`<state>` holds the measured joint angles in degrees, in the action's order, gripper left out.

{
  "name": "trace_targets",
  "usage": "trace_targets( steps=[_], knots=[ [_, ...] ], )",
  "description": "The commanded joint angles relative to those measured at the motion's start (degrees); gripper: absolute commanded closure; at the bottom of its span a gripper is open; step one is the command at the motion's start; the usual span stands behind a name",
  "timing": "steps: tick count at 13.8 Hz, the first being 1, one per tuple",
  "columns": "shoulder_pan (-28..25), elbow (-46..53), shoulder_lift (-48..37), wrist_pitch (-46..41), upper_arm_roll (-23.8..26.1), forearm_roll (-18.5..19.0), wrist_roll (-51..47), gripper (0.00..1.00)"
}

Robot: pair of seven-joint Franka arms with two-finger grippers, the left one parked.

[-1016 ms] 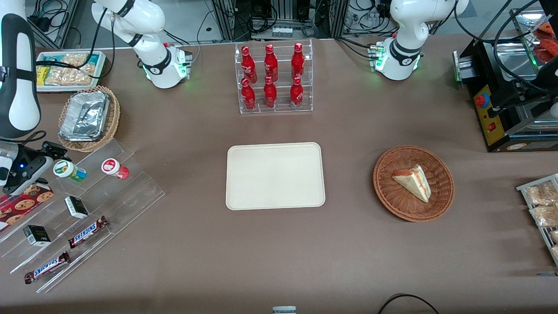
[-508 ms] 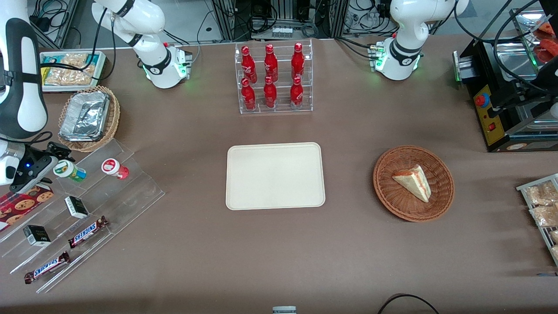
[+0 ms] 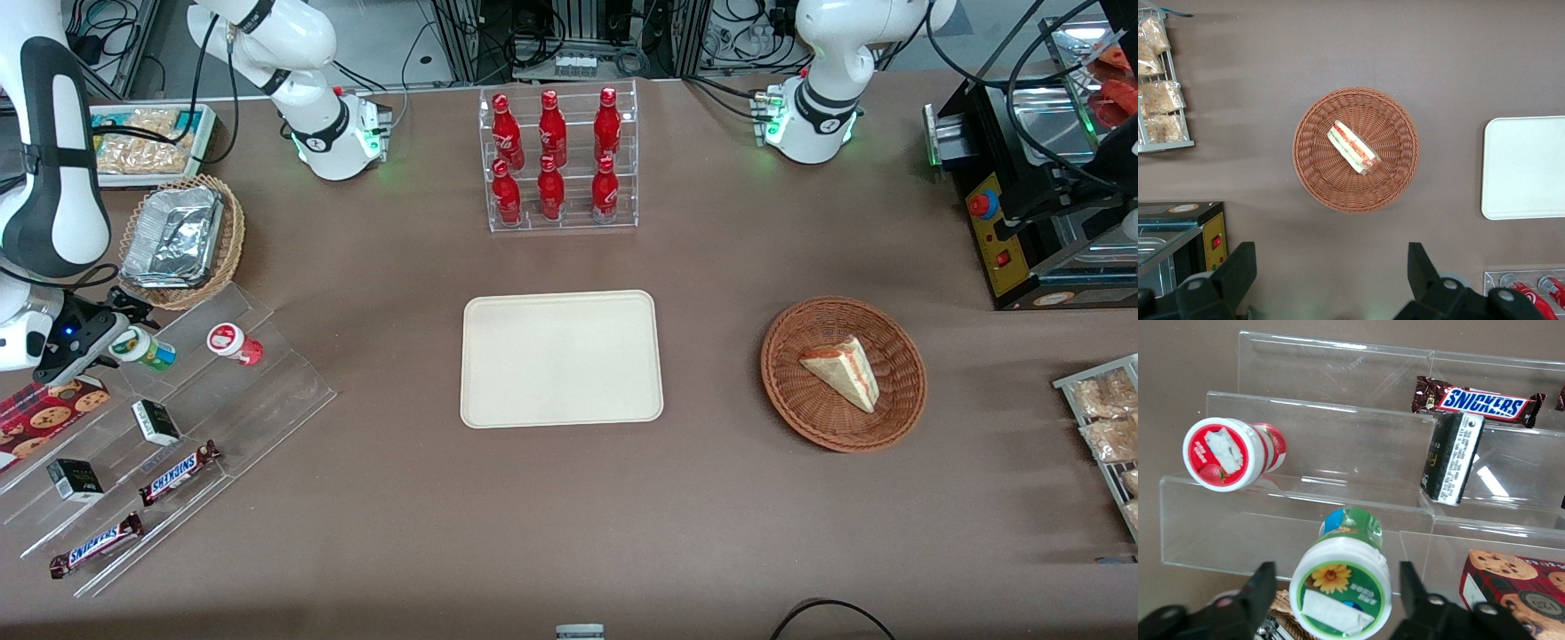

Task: Place green gum on tray
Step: 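Close the right gripper on the green-lidded gum bottle and lift it, then carry the held gum bottle over the cream tray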

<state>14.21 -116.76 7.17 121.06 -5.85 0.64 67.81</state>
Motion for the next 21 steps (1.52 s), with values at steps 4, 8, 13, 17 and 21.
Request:
trace_targets(
  steps=[4, 8, 13, 17, 21],
  knots=[
    [-0.15, 0.55, -2.25, -1.69, 0.66, 0.94, -0.04, 1.0],
    [-4.7, 10.13, -1.37, -12.93, 1.1, 1.03, -8.62, 1.0],
    [-17.44, 11.82, -0.06, -15.6, 1.19, 0.86, -31.9, 1.0],
    [-29.04, 12.6, 4.24, -13.58, 1.19, -1.68, -53.34, 1.0],
    [-38.45, 19.8, 12.5, -12.35, 1.19, -8.36, -70.67, 1.0]
  ],
)
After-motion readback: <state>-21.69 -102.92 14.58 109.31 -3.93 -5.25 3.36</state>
